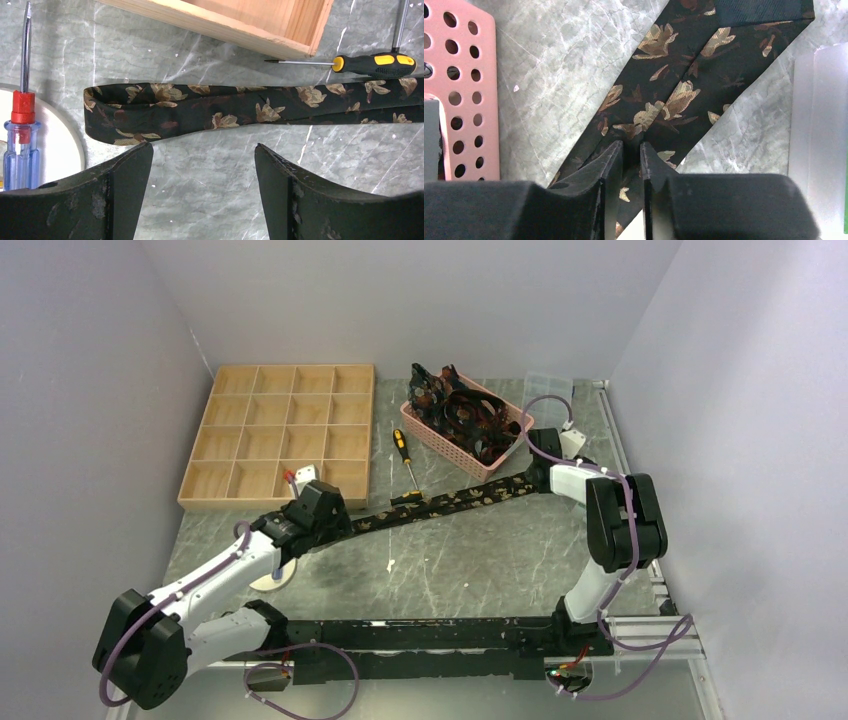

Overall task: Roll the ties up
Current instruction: Roll the tie at the center of the board.

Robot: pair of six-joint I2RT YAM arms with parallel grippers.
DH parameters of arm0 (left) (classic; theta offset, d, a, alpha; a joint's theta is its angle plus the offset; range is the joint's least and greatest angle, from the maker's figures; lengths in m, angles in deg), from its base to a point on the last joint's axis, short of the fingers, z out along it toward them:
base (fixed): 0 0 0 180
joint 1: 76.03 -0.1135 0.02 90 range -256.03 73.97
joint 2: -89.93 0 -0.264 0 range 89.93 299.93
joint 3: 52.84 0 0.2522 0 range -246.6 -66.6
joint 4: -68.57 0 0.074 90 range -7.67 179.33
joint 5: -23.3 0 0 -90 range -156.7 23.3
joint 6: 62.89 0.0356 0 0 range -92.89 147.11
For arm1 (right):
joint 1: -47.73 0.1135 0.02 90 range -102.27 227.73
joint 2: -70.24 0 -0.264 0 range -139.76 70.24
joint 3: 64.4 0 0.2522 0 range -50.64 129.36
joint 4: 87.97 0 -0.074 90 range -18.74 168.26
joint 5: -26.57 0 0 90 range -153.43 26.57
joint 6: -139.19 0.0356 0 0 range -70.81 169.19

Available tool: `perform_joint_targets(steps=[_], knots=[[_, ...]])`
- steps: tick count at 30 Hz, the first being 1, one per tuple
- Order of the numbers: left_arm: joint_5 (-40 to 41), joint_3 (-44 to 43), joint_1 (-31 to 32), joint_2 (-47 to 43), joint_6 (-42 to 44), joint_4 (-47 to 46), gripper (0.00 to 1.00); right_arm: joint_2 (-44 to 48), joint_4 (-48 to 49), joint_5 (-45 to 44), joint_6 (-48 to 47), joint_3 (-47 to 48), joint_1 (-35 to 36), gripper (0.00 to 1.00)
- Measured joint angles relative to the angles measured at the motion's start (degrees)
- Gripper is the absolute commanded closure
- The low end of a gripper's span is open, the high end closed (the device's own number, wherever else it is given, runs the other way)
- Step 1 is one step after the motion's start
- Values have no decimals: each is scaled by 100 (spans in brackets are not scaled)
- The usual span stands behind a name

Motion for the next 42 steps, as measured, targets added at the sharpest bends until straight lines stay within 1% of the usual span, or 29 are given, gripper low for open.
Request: perform_joint_targets(steps=[4,7,14,19,20,21,22,23,24,26,28,29,30,31,32,33,34,35,37,39,42], knots=[[0,0,0,-7,0,2,20,4,11,2,-4,0,-7,95],[0,0,0,-7,0,15,20,52,2,0,17,-2,-28,100],[13,0,0,-98,-4,48,20,518,-31,-57,90,-57,-328,100],[13,0,0,-188,-17,59,20,570,-162,-131,184,-55,-529,100],[13,0,0,-188,-20,59,20,570,-210,-144,195,-55,-551,89],[13,0,0,-186,-20,59,20,570,-278,-164,219,-55,-581,65],[13,0,0,-184,-20,57,20,570,-319,-170,251,-55,-592,50],[13,2,0,-173,-22,55,20,570,-352,-179,284,-55,-601,43],[13,2,0,-155,-22,52,20,579,-376,-216,269,-57,-599,41],[13,2,0,-111,-22,55,20,695,-396,-304,219,-98,-529,40],[13,2,0,-81,-22,57,21,964,-439,-459,160,-149,-299,43],[13,2,0,-79,-20,57,22,1104,-450,-507,136,-149,-129,48],[13,0,0,-79,-20,50,26,1285,-415,-562,96,-149,129,54],[13,0,0,-79,-20,44,32,1482,-337,-522,48,-164,422,60],[9,0,-2,-52,-20,35,42,1661,-195,-417,4,-208,667,66],[-9,-9,-20,-7,-20,28,47,1840,17,-203,-28,-280,938,68],[-22,-13,-35,44,-44,17,52,1969,223,94,-44,-354,1145,69],[-85,-22,-61,125,-31,7,55,2024,382,358,-33,-404,1202,69],[-184,-24,-94,264,-44,-22,62,1930,699,988,-15,-466,1434,69],[-310,-24,-120,382,-81,-57,66,1600,920,1547,0,-487,1626,68],[-476,-24,-136,476,-116,-138,75,1056,1126,2214,44,-592,2020,69]])
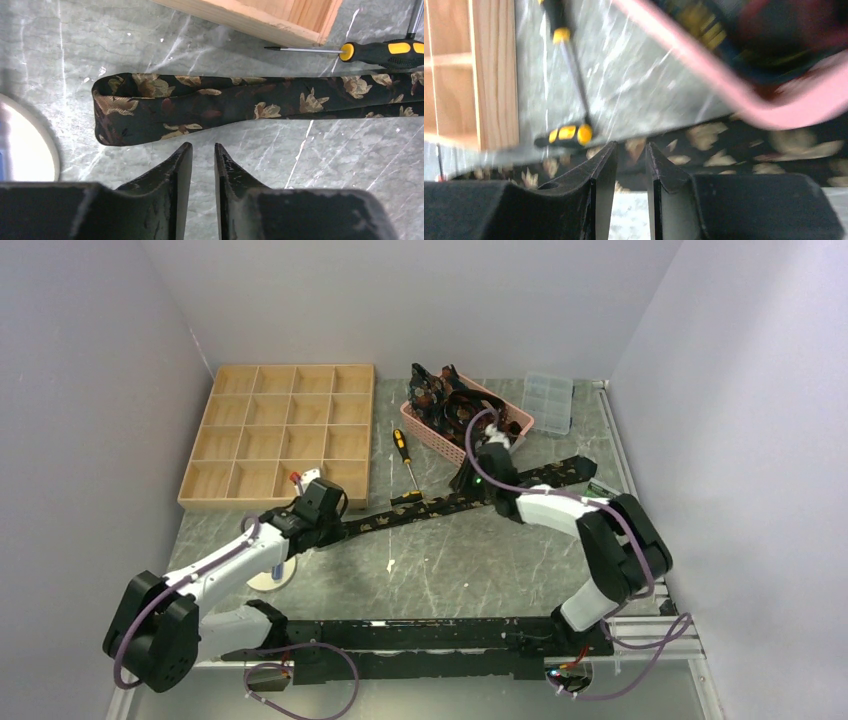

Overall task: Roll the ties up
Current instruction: Roll the tie at the center of the board.

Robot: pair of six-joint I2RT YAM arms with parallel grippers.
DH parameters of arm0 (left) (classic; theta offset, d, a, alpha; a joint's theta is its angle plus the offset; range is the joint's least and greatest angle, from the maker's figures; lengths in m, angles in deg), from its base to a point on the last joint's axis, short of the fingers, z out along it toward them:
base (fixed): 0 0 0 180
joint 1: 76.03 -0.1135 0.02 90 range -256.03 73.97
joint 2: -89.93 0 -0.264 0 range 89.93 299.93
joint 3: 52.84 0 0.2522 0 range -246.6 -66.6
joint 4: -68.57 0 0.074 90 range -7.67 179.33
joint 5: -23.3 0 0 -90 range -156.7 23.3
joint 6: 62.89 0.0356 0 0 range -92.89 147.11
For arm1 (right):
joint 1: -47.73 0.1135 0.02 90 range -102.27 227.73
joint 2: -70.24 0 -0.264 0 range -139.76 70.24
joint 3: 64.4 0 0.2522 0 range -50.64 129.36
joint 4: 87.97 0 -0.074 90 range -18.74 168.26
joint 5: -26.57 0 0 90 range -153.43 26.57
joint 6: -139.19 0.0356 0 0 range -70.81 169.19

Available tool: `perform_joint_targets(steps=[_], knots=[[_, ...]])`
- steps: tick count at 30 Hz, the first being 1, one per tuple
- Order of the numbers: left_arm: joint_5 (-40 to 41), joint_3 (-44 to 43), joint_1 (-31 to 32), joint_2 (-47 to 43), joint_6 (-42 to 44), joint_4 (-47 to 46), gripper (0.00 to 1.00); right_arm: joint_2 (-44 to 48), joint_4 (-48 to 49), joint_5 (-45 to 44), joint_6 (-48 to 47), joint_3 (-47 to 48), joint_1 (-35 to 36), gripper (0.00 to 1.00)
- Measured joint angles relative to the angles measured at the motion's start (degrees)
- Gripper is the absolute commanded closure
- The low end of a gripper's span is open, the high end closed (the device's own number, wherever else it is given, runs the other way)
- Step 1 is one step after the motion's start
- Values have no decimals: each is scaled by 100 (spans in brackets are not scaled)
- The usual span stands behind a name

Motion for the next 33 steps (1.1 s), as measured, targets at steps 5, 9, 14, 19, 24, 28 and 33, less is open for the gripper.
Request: perform_joint_targets(steps=[5,9,14,19,24,28,33], knots=[[-68,-7,-160,323,-15,-105,93,-444,240,702,111,-181,518,70],[-66,-15,-586,835,-37,-107,97,-553,485,909,197,-195,562,71],[-74,7,-872,1034,-92,-260,97,-605,693,992,236,-216,557,71],[-229,17,-931,997,-83,-378,91,-603,734,990,221,-284,581,71],[-433,197,-929,109,-59,-404,79,-603,734,968,184,-286,643,71],[-339,199,-929,-557,-31,-337,72,-610,737,852,205,-286,675,72],[-66,192,-990,-492,-28,-157,73,-710,745,472,352,-326,682,74]])
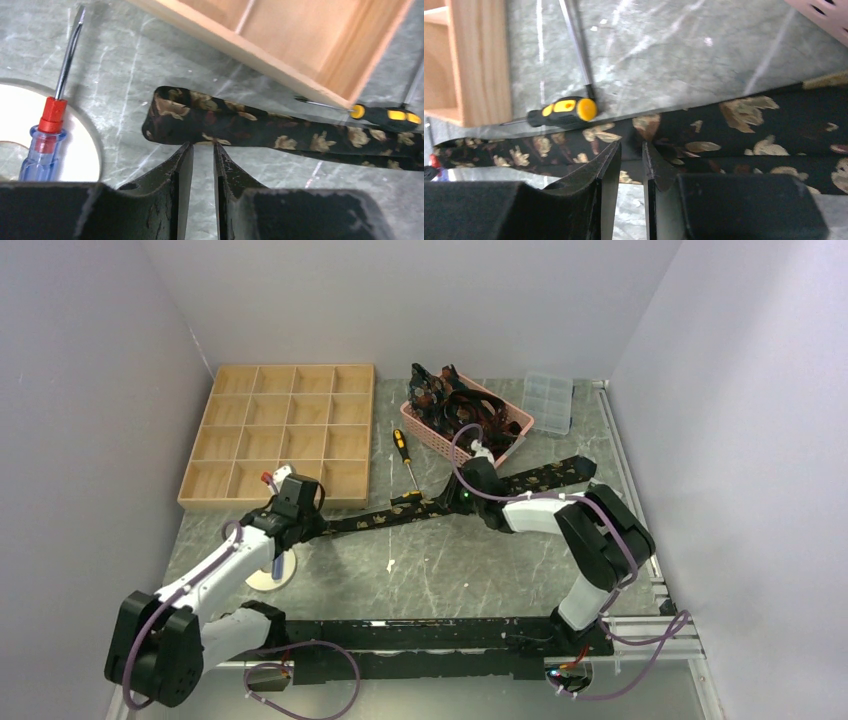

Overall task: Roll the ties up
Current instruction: Roll the tie at the center of the board.

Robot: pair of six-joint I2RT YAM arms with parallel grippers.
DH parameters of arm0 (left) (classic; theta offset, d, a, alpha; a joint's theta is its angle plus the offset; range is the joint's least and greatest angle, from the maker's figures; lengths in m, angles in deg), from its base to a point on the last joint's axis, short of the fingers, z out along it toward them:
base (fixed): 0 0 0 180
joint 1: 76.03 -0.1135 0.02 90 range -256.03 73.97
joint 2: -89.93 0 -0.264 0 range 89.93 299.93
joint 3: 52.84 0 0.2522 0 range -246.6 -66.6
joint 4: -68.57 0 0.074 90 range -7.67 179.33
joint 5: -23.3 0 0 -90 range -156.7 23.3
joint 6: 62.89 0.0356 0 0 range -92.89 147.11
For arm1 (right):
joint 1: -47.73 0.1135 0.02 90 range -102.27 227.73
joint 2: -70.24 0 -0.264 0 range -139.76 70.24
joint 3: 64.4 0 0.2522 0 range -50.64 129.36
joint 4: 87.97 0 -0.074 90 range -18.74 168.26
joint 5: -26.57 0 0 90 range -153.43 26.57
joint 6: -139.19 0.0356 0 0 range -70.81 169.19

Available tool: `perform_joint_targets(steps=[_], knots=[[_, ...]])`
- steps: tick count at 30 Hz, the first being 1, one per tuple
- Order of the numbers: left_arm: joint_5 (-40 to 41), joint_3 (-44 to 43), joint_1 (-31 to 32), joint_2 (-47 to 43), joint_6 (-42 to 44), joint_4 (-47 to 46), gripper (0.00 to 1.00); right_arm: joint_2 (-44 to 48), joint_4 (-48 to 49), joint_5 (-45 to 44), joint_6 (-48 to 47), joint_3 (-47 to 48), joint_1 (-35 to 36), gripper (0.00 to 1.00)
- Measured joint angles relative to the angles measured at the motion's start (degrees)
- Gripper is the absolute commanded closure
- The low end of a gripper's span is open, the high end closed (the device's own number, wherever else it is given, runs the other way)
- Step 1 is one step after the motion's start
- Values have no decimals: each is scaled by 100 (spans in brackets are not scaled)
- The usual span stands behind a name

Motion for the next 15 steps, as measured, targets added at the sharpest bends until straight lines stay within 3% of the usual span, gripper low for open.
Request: perform_joint_targets(steps=[10,15], knots=[[201,-28,-155,439,-57,190,72,-98,149,-313,485,-179,-85,74],[308,-42,-273,308,-109,319,65,-92,175,-389,501,-195,-125,73]])
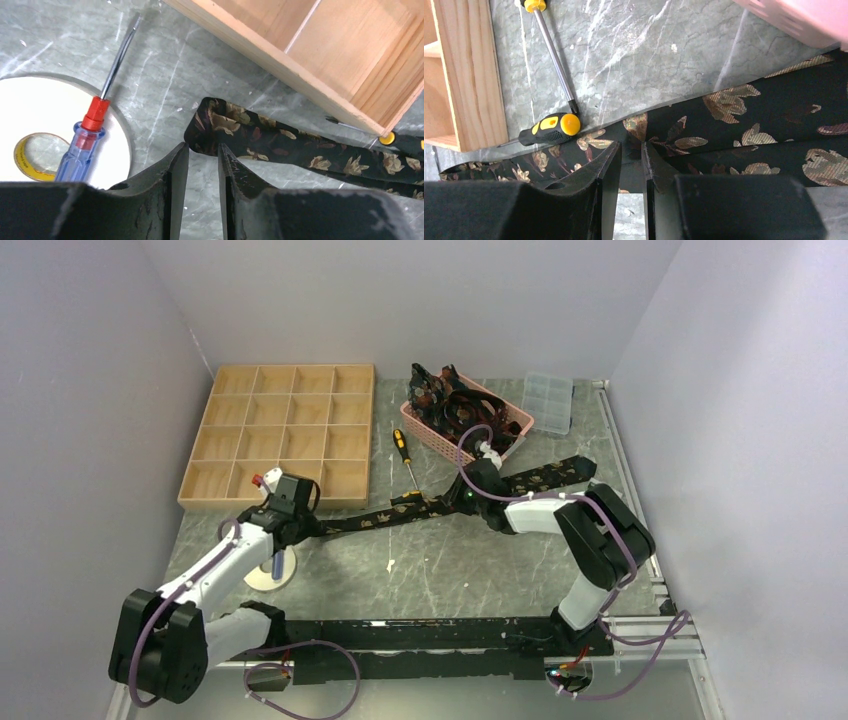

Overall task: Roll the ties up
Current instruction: Roll the tie at the center of the board.

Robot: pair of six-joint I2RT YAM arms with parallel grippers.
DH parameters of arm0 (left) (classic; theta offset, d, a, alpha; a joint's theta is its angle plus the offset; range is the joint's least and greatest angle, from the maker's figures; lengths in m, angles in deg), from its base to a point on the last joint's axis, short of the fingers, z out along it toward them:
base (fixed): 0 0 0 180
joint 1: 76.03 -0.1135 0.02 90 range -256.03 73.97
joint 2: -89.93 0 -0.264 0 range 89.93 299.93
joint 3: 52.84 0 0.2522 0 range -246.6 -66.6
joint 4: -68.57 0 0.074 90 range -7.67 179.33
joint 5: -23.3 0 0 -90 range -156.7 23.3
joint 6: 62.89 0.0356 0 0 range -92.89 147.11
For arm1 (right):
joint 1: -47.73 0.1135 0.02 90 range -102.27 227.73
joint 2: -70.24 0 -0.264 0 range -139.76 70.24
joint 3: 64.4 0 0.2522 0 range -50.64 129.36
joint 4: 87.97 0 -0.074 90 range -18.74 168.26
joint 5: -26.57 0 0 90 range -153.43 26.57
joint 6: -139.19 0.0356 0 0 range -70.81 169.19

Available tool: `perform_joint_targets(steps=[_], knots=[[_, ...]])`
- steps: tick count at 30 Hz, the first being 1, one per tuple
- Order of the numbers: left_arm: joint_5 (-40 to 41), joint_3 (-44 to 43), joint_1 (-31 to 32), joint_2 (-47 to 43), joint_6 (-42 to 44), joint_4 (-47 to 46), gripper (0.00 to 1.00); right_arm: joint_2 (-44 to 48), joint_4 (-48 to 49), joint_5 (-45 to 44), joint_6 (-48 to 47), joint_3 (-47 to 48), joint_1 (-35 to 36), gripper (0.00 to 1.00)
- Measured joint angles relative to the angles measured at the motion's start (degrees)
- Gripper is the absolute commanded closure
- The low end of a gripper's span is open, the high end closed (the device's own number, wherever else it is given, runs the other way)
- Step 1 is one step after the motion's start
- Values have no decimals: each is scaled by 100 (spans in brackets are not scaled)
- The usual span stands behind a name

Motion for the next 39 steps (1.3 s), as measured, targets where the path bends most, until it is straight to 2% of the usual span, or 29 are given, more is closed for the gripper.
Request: perform_joint_targets(steps=[2,10,13,19,26,39], knots=[[17,-50,-74,-28,2,61,66,20,-15,-26,-24,-2,2,73],[-37,-201,-291,-9,92,138,89,249,-236,-365,-208,-17,321,73],[-313,-205,-299,-9,155,-13,97,260,-278,-417,-236,-9,487,73],[-898,-203,-299,184,267,-529,97,260,-326,-448,-243,-2,542,73],[-881,-195,-332,1023,188,-564,97,354,-396,-466,-291,17,584,73],[-750,42,-407,817,109,-695,97,273,-433,-337,-452,505,905,73]])
